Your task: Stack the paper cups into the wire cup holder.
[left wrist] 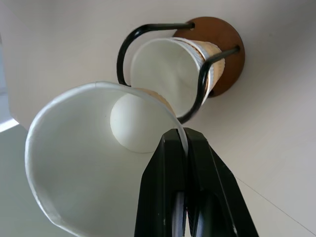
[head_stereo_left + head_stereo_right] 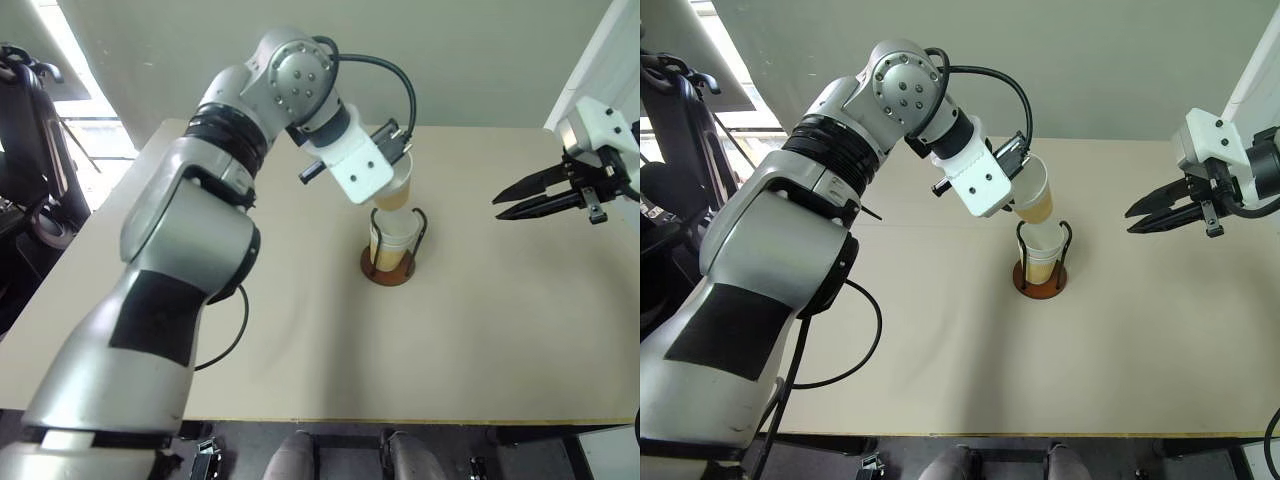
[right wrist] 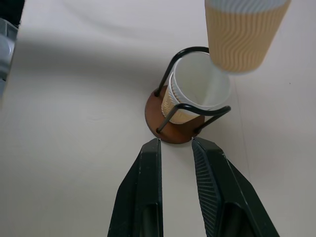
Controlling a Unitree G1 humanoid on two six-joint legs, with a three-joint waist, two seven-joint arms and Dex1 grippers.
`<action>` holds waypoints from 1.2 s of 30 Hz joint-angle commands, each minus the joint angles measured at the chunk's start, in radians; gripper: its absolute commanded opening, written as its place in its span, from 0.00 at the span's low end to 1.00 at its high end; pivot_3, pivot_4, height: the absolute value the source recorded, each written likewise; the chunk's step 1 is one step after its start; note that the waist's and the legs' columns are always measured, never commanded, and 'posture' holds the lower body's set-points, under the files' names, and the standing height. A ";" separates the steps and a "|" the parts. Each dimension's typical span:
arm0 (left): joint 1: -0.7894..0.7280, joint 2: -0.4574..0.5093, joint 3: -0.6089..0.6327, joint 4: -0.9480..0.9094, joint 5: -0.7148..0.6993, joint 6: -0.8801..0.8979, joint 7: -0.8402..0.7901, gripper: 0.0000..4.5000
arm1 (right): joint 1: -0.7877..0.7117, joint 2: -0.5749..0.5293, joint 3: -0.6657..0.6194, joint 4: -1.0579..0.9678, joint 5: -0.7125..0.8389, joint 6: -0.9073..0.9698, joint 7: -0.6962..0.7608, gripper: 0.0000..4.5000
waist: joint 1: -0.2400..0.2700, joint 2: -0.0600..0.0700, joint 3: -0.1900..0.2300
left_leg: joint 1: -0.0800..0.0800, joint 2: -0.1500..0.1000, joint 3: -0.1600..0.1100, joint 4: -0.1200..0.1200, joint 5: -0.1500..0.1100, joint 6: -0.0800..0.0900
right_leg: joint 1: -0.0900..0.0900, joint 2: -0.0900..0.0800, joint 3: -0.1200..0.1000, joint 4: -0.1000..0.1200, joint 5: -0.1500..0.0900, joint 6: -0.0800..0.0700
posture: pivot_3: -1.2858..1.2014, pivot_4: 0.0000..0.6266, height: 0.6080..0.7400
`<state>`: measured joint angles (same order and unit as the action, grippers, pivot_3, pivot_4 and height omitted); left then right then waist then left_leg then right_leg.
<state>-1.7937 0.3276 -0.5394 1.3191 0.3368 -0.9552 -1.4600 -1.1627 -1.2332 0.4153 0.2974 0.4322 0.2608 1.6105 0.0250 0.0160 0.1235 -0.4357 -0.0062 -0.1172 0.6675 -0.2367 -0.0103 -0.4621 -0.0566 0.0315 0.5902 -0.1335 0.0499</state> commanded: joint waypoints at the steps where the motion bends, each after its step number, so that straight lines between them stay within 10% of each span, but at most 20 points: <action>1: -0.043 -0.006 0.036 0.002 0.007 0.005 0.000 0.01 | -0.026 -0.022 -0.023 -0.031 0.028 0.018 0.004 0.20 | -0.001 0.000 0.000 | 0.000 0.000 0.001 0.000 0.000 0.000 | 0.000 0.000 0.000 0.000 0.000 0.000 | 0.52 0.24 1.00; 36: 0.031 -0.075 0.071 0.005 0.062 0.020 0.013 0.01 | -0.015 -0.014 -0.050 -0.030 0.019 0.031 0.004 0.20 | 0.000 0.000 0.000 | 0.001 0.001 0.010 0.008 -0.002 0.004 | 0.001 0.000 0.002 0.002 0.002 0.003 | 0.52 0.24 1.00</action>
<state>-1.7466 0.2522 -0.4769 1.3314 0.3925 -0.9349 -1.4689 -1.1698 -1.2293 0.4120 0.2811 0.4455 0.2942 1.6105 0.0247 0.0160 0.1234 -0.4351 -0.0050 -0.1081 0.6756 -0.2389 -0.0065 -0.4616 -0.0577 0.0340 0.5918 -0.1313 0.0530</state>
